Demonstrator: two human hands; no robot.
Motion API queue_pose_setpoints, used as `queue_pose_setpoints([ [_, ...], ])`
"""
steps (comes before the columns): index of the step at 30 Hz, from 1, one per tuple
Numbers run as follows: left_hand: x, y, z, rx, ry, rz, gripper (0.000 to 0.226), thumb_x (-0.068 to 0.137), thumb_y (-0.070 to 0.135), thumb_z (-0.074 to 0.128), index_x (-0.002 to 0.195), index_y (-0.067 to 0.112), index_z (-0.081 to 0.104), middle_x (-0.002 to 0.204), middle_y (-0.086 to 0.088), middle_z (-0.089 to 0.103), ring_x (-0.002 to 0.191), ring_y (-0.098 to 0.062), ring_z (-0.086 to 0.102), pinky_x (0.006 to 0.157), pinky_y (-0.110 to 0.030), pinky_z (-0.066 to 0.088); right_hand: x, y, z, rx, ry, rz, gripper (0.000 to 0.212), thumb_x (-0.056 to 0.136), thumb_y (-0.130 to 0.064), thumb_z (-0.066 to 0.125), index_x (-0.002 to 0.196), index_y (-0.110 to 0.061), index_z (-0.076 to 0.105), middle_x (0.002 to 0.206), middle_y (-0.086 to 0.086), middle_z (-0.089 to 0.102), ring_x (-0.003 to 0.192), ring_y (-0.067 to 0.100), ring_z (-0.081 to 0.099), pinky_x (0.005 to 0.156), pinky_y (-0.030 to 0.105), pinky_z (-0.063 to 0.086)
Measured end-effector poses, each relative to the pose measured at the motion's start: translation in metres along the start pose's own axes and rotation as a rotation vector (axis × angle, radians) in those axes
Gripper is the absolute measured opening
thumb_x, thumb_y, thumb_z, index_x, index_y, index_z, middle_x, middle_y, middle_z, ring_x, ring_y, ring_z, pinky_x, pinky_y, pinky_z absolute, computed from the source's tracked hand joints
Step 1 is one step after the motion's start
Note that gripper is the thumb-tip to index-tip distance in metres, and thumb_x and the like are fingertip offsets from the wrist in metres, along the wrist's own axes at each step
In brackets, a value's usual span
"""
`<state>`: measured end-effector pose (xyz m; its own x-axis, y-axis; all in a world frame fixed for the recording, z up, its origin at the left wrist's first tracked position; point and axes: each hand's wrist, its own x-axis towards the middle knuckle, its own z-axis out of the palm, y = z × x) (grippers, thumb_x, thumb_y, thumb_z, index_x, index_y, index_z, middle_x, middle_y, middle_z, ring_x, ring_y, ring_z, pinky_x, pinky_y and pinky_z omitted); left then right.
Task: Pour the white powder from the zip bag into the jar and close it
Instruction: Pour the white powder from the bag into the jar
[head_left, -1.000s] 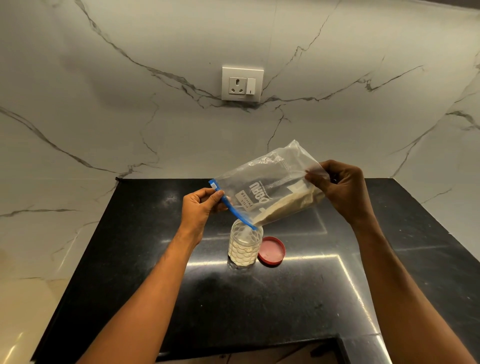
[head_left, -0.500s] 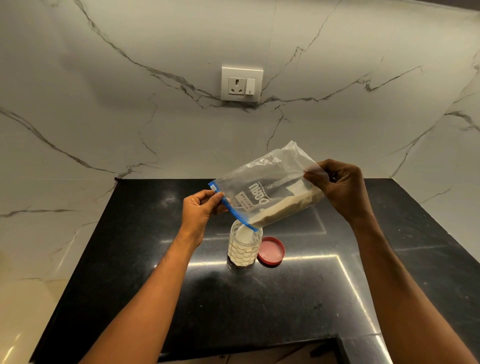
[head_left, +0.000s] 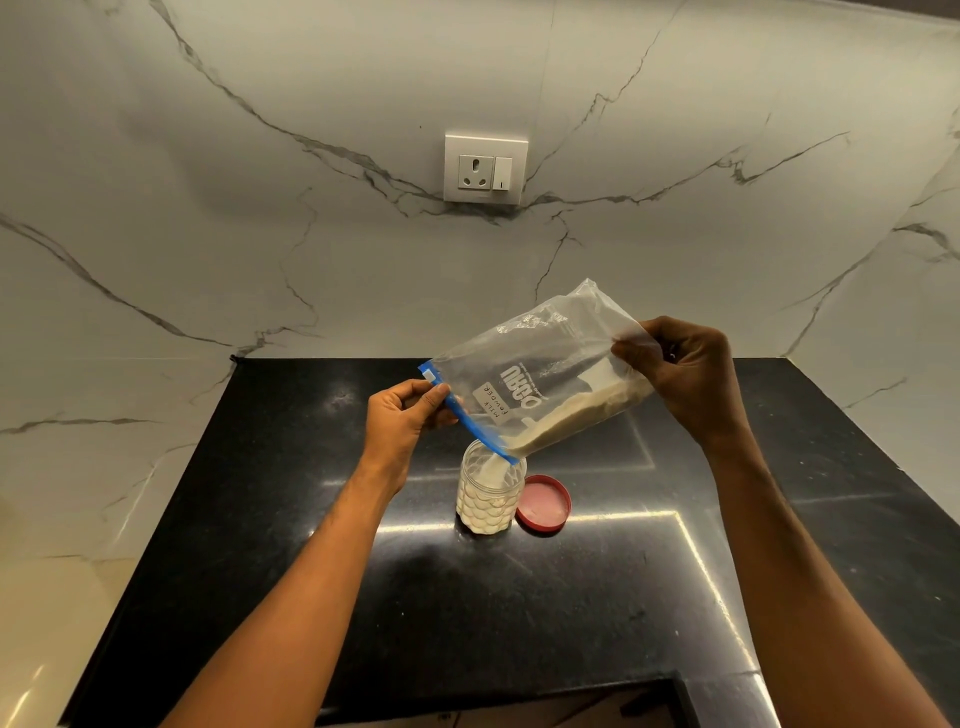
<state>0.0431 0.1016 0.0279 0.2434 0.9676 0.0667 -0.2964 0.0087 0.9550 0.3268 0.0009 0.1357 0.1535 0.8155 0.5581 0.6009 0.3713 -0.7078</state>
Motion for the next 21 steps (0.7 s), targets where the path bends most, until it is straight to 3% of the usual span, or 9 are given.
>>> queue_pose_setpoints([
  [7,0.0003,-0.0011,0.0010,0.007,0.003,0.000,0.013,0.092,0.014,0.066,0.102,0.008,0.071,0.104,-0.018,0.075,0.095,-0.034,0.074,0.081,-0.041,0.063,0.0002,0.0024,-0.0017,-0.012,-0.005,-0.003,0.016,0.086,-0.013,0.072,0.098,-0.002,0.073,0.087,-0.005,0.070,0.077,-0.001,0.066,0.064,0.010,0.051],
  [21,-0.0014,-0.0009,-0.0008,0.003,0.016,0.003,0.013,0.093,0.012,0.065,0.103,0.006,0.071,0.104,-0.018,0.074,0.094,-0.032,0.074,0.078,-0.036,0.064,0.0018,-0.0038,0.0011,0.007,-0.017,-0.019,0.011,0.086,-0.013,0.072,0.095,-0.008,0.072,0.087,-0.007,0.071,0.077,0.001,0.068,0.064,0.012,0.053],
])
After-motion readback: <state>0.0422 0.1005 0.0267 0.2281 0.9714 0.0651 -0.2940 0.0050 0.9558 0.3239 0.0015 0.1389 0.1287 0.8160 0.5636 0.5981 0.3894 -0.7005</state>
